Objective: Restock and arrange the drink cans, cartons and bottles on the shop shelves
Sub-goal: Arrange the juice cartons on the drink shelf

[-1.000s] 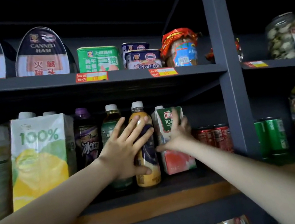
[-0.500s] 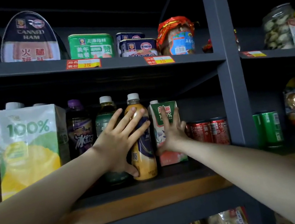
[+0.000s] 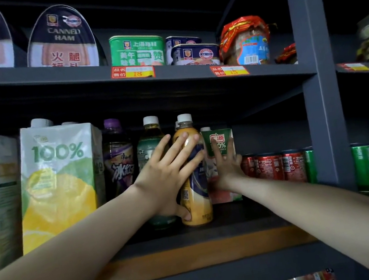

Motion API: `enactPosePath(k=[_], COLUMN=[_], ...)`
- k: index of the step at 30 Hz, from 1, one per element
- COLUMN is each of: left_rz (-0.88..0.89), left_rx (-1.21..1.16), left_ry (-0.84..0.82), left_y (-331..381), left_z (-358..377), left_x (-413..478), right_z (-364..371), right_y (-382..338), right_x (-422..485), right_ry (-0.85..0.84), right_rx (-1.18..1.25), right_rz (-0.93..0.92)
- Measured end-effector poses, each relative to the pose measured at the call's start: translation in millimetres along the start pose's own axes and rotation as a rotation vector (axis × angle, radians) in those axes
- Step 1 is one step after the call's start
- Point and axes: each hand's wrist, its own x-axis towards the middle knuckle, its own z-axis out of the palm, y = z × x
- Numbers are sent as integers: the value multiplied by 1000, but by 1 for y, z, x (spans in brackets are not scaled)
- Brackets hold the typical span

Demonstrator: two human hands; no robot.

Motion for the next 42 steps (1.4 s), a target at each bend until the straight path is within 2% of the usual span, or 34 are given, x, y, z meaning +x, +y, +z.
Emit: enactPosePath(k=[4, 7, 9, 12, 14, 17, 19, 21, 25, 27, 31, 35, 42], left_rz=[-2, 8, -7, -171, -335, -554, -618, -645, -738, -776, -751, -704, -621], left_rx=[17, 5, -20, -84, -80, -63, -99, -148, -133, -144, -208, -216, -372], left_ry=[-8, -24, 96, 331, 390, 389, 333, 302, 257, 215, 194, 197, 229], left_y=[-1, -3, -7, -19, -32, -45, -50, -56, -74, -82, -87, -84, -72], left_z=[-2, -11, -21, -39, -45, -50, -45, -38, -27, -18, -5, -10, -21], left_x=[0, -2, -10, -39, -68, -113, -140, -163, -204, -220, -231, -228, -214], right_z=[-9, -23, -40, -70, -84, -82, -71, -55, -20, -8, 6, 15, 15], right_y=[-2, -9, -16, -33, -45, -73, -106, -141, -205, -230, -253, -258, -239], right_x=[-1, -10, -25, -58, -83, -125, -153, -171, -180, -180, -176, -175, -177], right_ry=[-93, -102, -67, 48, 173, 399, 404, 345, 163, 140, 202, 280, 356], right_rx=[-61, -97, -83, -72, -47, 49, 96, 120, 167, 196, 269, 267, 454], right_rz=[44, 35, 9, -58, -157, -405, -568, -651, -603, -535, -403, -350, -464])
